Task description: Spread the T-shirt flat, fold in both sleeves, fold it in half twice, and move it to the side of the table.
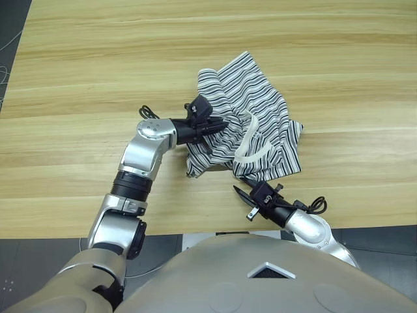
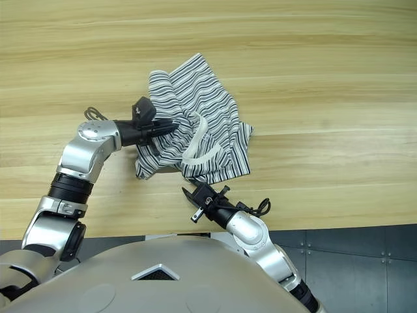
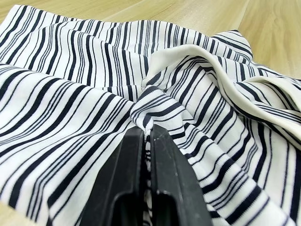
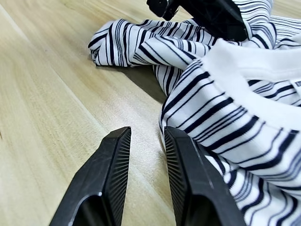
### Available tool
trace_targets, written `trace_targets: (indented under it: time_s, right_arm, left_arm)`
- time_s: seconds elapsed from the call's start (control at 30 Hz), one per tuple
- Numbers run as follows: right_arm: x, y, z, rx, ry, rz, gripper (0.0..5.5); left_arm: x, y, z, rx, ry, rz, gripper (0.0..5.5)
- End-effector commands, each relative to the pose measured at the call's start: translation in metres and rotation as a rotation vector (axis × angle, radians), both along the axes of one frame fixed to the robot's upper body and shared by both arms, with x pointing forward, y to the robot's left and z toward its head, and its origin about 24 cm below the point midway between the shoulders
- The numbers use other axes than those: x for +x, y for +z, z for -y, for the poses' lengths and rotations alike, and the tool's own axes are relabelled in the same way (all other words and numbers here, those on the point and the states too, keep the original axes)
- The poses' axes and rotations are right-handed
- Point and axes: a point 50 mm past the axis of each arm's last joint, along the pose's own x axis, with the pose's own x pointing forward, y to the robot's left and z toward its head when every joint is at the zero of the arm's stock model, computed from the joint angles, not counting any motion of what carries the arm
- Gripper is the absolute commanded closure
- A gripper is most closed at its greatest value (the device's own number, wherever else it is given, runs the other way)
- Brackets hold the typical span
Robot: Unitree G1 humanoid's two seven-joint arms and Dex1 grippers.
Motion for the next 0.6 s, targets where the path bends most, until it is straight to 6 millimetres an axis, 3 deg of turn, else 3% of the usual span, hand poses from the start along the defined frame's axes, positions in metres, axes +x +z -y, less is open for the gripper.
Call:
trace_targets:
  time_s: [0.03, 0.27, 0.5, 0.6]
  right_arm:
    - [0.004, -0.007, 0.003, -0.058, -0.009, 0.03, 4.21]
    - [0.011, -0.018, 0.004, -0.133, -0.029, 0.104, 4.21]
    - [0.005, -0.036, 0.005, -0.161, 0.003, 0.02, 4.21]
    - [0.004, -0.041, 0.007, -0.167, 0.004, -0.003, 4.85]
  left_arm:
    - [0.004, 0.006, -0.001, 0.006, -0.001, 0.019, 5.36]
    - [0.004, 0.006, -0.001, 0.004, -0.003, 0.019, 5.36]
    - [0.004, 0.006, -0.001, 0.003, -0.004, 0.02, 5.36]
    - [0.004, 0.007, -0.001, 0.002, -0.004, 0.02, 5.4]
